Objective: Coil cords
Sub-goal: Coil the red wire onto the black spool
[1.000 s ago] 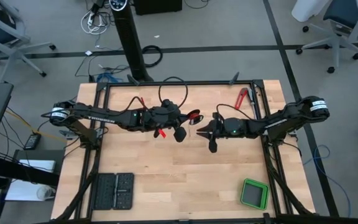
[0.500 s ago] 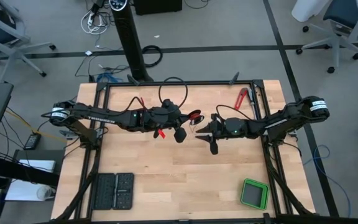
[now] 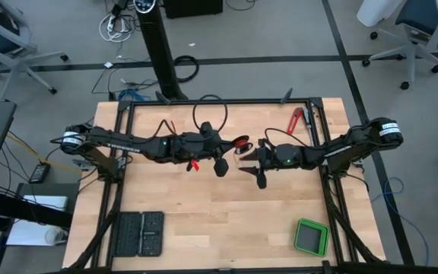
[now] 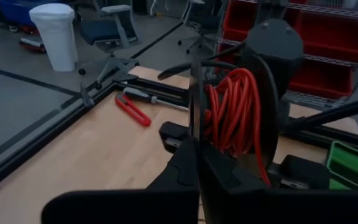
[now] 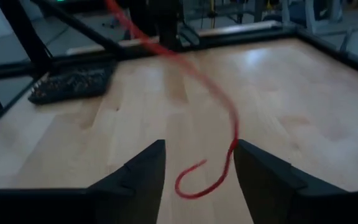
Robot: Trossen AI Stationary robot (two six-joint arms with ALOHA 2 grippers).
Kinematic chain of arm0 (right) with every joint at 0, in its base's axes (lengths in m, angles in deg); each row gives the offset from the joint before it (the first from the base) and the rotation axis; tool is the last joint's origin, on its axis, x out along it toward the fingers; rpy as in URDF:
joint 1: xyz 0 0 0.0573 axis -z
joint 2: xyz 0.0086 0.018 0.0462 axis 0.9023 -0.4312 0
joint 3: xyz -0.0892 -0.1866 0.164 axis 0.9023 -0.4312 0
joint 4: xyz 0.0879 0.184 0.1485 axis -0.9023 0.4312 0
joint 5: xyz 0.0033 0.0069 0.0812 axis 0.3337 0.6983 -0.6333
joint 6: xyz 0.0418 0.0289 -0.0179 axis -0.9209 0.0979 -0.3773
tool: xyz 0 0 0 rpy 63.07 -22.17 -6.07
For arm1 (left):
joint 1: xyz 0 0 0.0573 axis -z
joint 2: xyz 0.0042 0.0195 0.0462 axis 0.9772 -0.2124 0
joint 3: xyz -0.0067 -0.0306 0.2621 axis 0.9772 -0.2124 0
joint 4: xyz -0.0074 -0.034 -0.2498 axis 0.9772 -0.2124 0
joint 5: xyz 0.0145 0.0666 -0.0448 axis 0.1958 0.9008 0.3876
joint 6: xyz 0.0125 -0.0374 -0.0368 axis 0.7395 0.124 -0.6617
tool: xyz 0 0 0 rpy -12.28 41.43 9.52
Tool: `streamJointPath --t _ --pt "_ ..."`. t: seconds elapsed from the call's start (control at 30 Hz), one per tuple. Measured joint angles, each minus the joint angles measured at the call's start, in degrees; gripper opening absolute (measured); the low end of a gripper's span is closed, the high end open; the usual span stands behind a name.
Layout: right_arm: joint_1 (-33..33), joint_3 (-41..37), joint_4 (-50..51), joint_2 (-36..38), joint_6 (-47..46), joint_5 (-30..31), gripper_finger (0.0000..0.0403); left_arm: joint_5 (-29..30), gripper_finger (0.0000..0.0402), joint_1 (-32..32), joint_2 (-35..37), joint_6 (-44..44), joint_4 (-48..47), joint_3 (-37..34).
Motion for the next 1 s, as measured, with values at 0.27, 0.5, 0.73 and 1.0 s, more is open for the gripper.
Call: streamJointPath --t 0.27,0.5,0.73,1.0 --pt "-0.02 0.02 -4.15 0.00 0.32 2.51 0.0175 0.00 0.0001 0.09 0.00 0.17 2.28 0.00" --pt "-0.08 0.02 -4.12 0.00 2.07 3.46 0.0015 0.00 0.0001 0.09 -0.02 0.17 2.67 0.00" --pt "-0.07 0.06 -2.45 0.00 1.88 1.68 0.0005 0.01 0.0001 0.23 -0.02 1.09 2.00 0.00" --pt "1.59 0.07 7.68 3.74 1.38 8.59 0.0002 0.02 0.0001 0.40 -0.02 1.11 -2.55 0.00"
